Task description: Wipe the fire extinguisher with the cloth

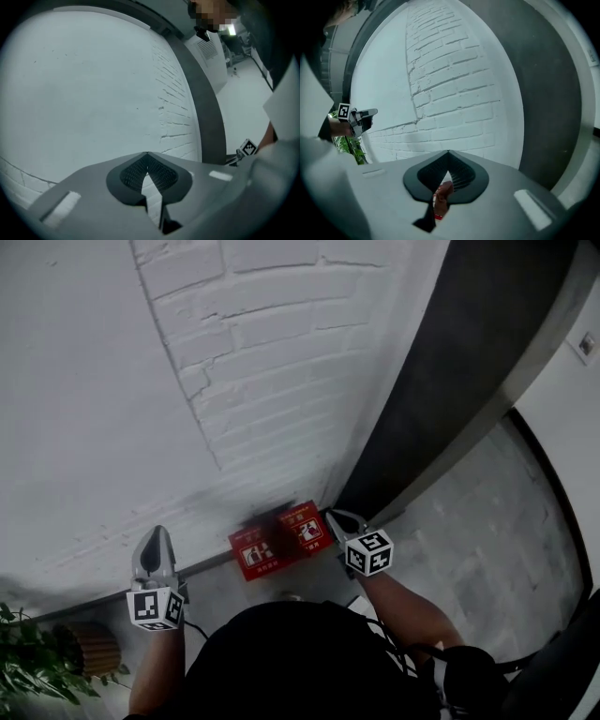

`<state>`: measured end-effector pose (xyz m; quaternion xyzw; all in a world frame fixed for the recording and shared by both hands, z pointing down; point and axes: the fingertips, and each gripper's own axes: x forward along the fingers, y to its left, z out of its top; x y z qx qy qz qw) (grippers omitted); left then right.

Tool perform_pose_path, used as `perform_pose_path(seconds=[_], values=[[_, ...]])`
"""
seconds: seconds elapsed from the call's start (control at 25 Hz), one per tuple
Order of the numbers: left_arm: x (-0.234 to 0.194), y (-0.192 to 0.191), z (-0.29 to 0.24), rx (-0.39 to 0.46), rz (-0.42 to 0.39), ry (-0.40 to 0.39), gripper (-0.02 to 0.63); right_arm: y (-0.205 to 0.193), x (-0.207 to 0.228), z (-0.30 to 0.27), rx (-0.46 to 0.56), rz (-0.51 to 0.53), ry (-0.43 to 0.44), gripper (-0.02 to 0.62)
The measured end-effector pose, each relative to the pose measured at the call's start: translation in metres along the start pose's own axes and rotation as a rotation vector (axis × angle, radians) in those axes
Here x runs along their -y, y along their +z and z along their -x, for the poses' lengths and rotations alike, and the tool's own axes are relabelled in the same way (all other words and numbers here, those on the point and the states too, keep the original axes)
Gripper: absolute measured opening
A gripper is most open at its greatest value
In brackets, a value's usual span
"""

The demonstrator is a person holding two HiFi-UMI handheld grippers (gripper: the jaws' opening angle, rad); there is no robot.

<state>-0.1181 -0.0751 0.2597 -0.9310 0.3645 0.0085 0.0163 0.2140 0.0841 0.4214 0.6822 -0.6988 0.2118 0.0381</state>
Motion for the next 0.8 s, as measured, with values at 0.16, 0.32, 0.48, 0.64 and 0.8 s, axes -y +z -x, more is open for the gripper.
perform_pose_path(seconds=[0.16, 0.32, 0.48, 0.64, 0.8], values=[[-0.012, -0.008, 0.01, -0.042, -0.019, 0.02, 0.0, -0.002, -0.001, -0.009, 0.006, 0.002, -0.005, 0.0], [-0.017, -0.007, 0.021, -0.062, -0.036, 0.013, 0.0, 0.002, -0.013, -0.018, 0.016, 0.004, 0.014, 0.0], [-0.022, -0.007, 0.029, -0.077, -0.039, 0.017, 0.0, -0.001, -0.013, -0.021, 0.013, -0.01, 0.009, 0.0], [-0.019, -0.011, 0.037, -0.092, -0.037, 0.003, 0.0, -0.007, -0.012, -0.019, 0.002, -0.013, 0.004, 0.0], [-0.015, -0.019, 0.049, -0.102, -0.016, -0.013, 0.0, -0.012, -0.008, -0.017, -0.006, -0.026, -0.008, 0.0]])
